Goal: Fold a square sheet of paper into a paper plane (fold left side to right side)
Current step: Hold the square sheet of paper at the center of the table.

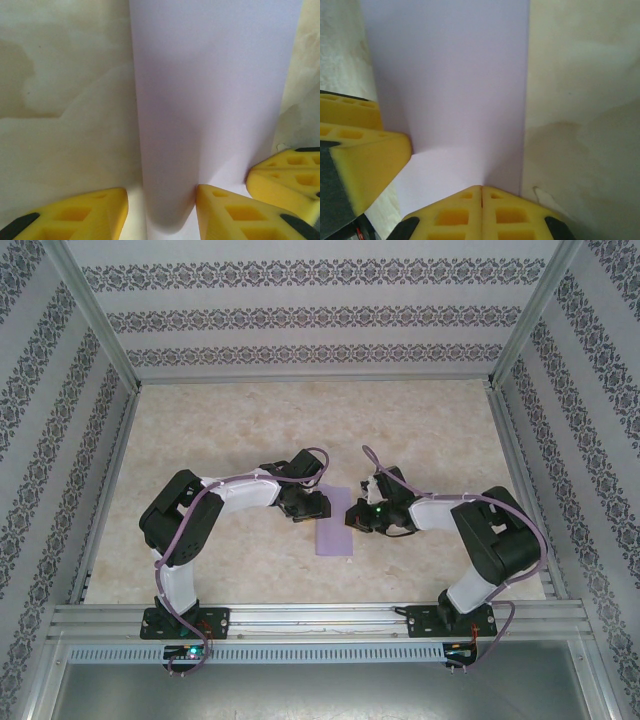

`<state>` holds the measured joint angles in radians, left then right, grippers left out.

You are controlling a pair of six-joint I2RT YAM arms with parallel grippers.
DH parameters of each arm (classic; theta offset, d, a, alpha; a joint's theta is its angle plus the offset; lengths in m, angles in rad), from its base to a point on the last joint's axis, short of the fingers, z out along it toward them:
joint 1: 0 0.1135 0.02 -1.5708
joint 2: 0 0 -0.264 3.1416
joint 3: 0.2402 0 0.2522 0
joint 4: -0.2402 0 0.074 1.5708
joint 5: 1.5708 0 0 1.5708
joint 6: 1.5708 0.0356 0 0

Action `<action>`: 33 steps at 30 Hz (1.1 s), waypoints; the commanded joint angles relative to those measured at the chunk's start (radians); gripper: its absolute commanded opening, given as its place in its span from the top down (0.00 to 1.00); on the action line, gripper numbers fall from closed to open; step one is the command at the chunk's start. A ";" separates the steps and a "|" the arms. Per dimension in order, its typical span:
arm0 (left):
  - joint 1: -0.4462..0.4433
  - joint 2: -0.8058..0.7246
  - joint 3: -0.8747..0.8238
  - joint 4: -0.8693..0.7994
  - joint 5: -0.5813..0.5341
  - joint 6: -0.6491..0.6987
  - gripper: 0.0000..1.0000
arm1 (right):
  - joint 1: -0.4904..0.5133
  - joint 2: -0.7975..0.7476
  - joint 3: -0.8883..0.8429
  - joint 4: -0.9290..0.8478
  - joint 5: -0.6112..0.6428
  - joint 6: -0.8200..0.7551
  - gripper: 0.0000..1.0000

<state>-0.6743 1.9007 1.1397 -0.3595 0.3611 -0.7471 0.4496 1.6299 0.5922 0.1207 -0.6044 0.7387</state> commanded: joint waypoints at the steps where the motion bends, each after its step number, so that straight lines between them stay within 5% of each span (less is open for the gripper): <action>1: -0.044 0.111 -0.044 0.002 -0.031 0.024 0.56 | 0.014 0.033 0.002 -0.022 0.034 0.002 1.00; 21: 0.020 -0.290 -0.056 -0.015 -0.161 0.095 0.44 | 0.014 0.065 0.004 -0.171 0.141 -0.056 1.00; 33: 0.022 -0.190 -0.143 0.261 0.157 0.033 0.80 | 0.015 0.077 0.011 -0.187 0.156 -0.062 1.00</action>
<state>-0.6590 1.6783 1.0210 -0.1967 0.4343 -0.6960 0.4545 1.6466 0.6331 0.0521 -0.5884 0.7029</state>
